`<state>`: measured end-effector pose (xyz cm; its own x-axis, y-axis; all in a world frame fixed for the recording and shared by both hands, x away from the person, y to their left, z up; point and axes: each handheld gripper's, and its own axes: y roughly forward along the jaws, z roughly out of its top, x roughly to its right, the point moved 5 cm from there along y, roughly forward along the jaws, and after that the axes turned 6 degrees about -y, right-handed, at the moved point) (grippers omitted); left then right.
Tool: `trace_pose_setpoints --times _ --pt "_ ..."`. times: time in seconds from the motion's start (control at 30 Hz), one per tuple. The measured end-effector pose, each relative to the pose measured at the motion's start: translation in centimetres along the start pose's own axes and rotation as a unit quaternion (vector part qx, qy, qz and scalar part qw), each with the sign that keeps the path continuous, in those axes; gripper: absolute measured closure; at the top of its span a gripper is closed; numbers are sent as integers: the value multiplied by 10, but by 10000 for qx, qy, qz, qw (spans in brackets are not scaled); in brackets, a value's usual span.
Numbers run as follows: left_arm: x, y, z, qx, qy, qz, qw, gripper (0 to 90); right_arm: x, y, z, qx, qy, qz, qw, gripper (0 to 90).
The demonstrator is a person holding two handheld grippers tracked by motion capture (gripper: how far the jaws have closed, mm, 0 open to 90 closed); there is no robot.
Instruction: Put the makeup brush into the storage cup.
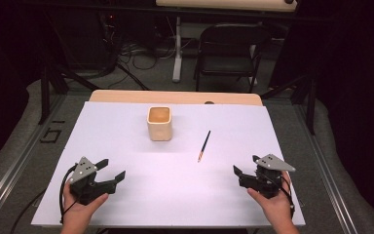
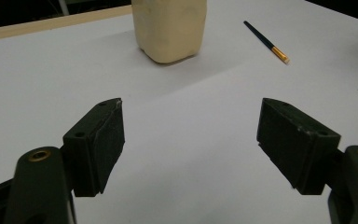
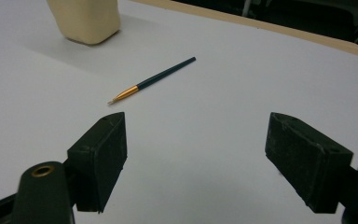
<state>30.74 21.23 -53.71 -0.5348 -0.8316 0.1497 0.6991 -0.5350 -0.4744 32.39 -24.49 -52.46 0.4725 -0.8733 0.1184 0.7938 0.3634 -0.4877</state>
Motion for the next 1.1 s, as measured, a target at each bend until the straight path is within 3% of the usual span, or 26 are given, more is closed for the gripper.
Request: trace_pose_setpoints --times 0.2,0.57,0.87,1.1 --pt "-1 1 0 2 -46 -4 10000 234 0 5 8 -387 -84 57 9992 206" --pt "-1 3 -1 -41 -62 -32 10000 237 1 11 26 -494 -286 40 9984 207" --pt "0 4 0 -68 5 -52 10000 238 5 26 56 -618 -394 -48 9973 207" --pt "0 5 0 -62 -20 -66 10000 238 7 44 77 -619 -285 -24 9977 208"
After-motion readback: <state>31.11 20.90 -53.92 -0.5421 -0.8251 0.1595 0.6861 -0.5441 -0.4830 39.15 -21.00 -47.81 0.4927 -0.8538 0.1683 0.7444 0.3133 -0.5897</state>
